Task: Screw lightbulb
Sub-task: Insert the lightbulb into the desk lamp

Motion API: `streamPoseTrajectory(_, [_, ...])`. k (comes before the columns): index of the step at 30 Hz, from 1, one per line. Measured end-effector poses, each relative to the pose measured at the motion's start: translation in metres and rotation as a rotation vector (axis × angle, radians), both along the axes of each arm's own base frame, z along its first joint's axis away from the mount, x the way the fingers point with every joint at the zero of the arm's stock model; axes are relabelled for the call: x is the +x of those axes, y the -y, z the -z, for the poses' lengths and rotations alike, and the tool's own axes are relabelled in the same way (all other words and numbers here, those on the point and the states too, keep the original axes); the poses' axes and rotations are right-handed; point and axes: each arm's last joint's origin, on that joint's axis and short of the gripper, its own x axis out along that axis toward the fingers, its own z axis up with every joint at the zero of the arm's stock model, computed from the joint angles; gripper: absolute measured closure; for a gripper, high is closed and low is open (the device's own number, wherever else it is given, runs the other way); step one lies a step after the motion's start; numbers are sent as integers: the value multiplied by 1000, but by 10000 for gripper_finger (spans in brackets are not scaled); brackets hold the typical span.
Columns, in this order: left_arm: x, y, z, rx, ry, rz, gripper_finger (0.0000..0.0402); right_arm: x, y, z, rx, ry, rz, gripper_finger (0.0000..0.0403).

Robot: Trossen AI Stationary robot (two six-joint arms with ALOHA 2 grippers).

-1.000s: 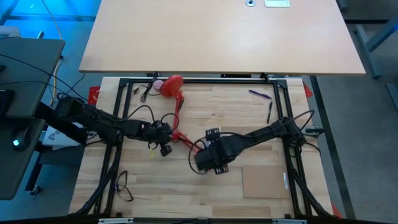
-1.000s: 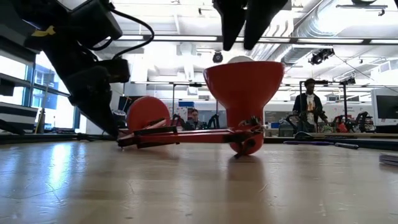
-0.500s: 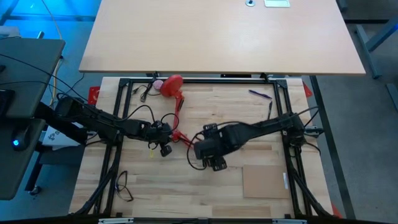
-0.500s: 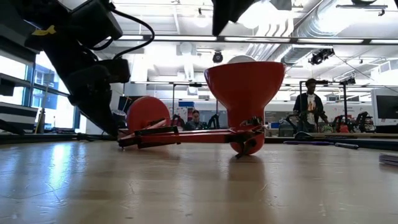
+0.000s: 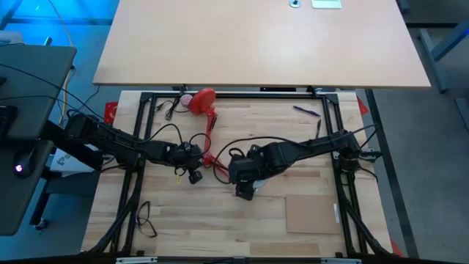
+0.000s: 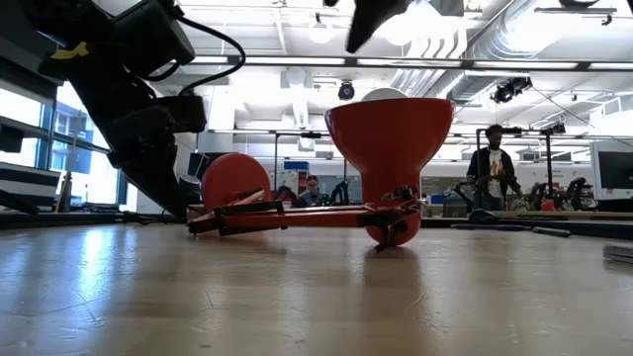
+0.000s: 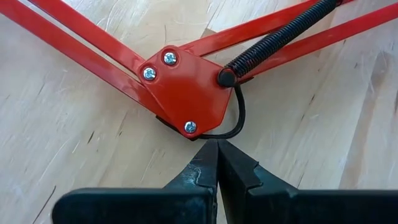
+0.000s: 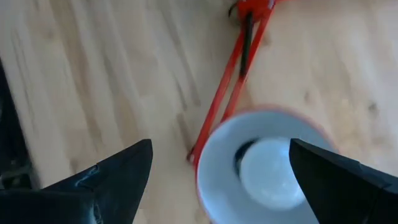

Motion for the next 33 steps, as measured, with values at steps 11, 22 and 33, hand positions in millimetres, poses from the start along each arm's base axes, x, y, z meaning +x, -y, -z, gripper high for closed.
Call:
streamPoseTrajectory(11, [0,0,0,2,0,-1,401,-11,27,5,-4,-220,-449,36])
streamPoseTrajectory(22, [0,0,0,3,-1,-1,401,6,49,24,-53,-236,-827,36])
streamPoseTrajectory(33, [0,0,0,-1,1,-7,401,10,49,37,-109,-297,-944,36])
